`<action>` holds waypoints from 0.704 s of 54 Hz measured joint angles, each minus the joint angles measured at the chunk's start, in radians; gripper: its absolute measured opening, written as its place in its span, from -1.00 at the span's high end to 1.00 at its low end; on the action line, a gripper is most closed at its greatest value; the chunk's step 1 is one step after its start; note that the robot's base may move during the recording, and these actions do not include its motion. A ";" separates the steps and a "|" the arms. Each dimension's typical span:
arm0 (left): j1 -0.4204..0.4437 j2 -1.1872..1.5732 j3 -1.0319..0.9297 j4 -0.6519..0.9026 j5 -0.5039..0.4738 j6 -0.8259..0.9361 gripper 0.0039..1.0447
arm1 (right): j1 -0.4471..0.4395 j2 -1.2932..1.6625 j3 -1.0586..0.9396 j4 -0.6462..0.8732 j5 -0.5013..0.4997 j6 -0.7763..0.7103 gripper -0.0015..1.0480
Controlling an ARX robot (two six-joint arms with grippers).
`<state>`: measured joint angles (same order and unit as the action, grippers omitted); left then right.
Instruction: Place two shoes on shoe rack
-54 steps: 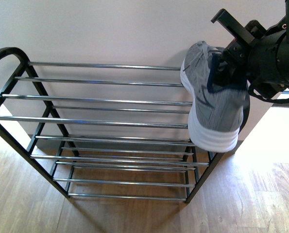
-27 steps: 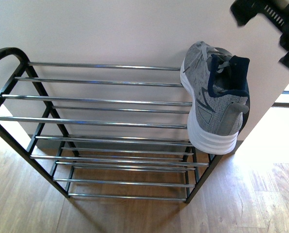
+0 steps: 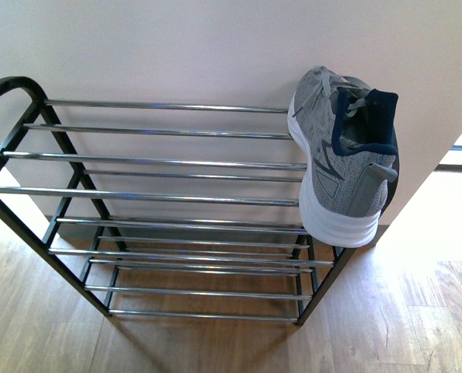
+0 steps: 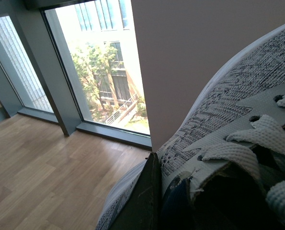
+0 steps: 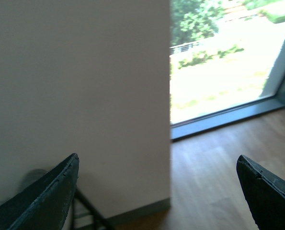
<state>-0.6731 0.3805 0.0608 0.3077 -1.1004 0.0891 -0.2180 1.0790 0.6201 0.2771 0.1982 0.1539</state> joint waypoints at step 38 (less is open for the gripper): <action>0.000 0.000 0.000 0.000 0.000 0.000 0.97 | 0.131 -0.727 -0.280 -0.312 0.104 -0.219 -0.82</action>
<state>-0.6731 0.3801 0.0608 0.3077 -1.1004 0.0891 -0.0872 0.3519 0.3405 -0.0349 0.3023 -0.0654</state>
